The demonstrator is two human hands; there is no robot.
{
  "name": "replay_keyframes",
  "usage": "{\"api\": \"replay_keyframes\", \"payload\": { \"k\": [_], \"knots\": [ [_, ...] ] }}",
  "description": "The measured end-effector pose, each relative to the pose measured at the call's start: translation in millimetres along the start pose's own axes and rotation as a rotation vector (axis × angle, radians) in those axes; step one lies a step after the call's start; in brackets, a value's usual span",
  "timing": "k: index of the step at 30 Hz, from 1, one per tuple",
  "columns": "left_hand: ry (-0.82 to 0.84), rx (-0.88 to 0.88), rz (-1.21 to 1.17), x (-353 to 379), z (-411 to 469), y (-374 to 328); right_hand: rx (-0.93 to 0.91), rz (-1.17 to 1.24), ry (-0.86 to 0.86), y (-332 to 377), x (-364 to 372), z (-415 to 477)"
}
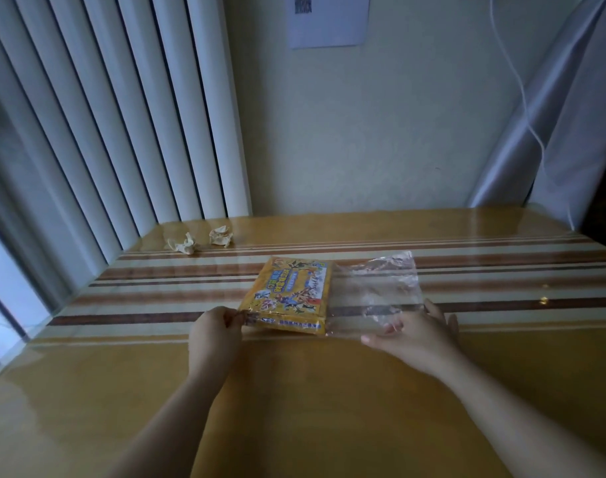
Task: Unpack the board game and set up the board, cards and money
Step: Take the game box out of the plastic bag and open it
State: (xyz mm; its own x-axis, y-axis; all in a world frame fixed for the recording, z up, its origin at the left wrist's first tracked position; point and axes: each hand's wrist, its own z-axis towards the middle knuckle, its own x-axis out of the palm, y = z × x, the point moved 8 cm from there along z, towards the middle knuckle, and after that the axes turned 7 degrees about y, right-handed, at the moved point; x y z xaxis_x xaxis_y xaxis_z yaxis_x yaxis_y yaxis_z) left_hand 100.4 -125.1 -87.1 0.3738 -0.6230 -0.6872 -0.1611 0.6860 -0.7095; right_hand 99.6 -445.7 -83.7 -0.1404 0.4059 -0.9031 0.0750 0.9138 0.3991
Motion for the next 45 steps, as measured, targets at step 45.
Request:
{"api": "replay_keyframes", "payload": {
  "k": [45],
  "knots": [
    [0.452,-0.476,-0.949,50.6,-33.3,11.8,0.032,1.105,-0.108,-6.2,-6.6,-6.0]
  ]
}}
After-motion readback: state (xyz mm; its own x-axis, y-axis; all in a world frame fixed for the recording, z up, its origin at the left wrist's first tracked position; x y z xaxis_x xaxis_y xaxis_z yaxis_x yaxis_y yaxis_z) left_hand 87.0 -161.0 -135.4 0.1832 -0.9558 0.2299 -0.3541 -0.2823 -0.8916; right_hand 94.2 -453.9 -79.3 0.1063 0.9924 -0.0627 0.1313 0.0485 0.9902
